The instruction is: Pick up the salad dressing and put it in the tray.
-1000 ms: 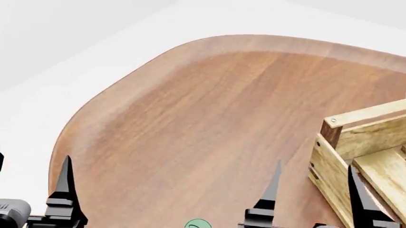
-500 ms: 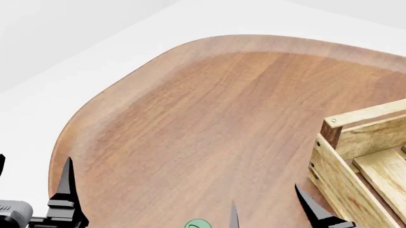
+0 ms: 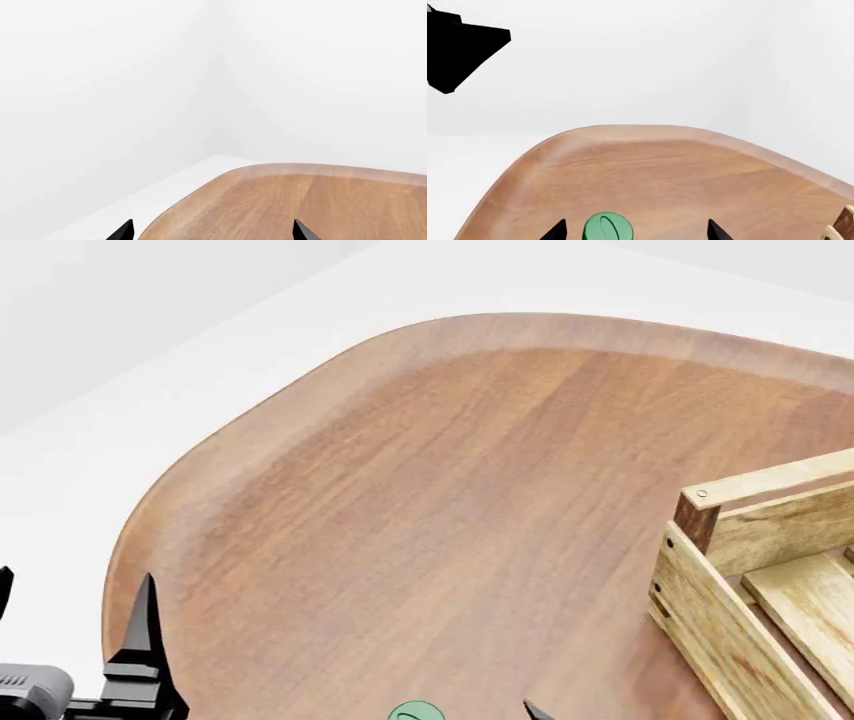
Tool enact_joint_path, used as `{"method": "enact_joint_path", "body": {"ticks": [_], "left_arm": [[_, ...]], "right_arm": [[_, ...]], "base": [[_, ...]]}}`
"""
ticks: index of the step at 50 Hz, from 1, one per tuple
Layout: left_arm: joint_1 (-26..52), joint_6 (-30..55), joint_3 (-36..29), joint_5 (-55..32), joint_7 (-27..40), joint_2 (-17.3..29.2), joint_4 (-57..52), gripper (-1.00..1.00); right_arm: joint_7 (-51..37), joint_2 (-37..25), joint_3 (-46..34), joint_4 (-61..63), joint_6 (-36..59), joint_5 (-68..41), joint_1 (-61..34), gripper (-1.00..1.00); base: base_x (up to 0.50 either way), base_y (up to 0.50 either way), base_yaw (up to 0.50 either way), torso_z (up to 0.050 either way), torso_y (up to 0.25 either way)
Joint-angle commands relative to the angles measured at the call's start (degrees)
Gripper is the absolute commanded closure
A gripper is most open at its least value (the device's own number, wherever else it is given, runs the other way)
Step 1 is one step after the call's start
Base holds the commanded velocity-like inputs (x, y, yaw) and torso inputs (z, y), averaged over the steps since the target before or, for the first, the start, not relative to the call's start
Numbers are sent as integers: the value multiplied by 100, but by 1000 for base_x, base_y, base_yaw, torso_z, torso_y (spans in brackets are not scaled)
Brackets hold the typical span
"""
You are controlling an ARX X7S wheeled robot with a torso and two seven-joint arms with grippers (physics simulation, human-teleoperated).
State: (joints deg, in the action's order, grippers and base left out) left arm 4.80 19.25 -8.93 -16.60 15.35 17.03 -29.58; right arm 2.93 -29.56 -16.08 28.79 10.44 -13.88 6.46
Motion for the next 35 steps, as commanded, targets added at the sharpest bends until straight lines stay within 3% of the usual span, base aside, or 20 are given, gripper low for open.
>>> {"method": "enact_joint_path", "body": {"ticks": [1,35], "left_arm": [[11,-12,-24,-12,23,19,20,-100],[37,-44,-73,-67,67,93,49,-100]], "right_arm": [[157,41,-265,-399,-78,156,-82,-100],[375,493,-769,-1552,142,242,-795,-100]], "base": [[0,0,0,0,0],[0,0,0,0,0]]}}
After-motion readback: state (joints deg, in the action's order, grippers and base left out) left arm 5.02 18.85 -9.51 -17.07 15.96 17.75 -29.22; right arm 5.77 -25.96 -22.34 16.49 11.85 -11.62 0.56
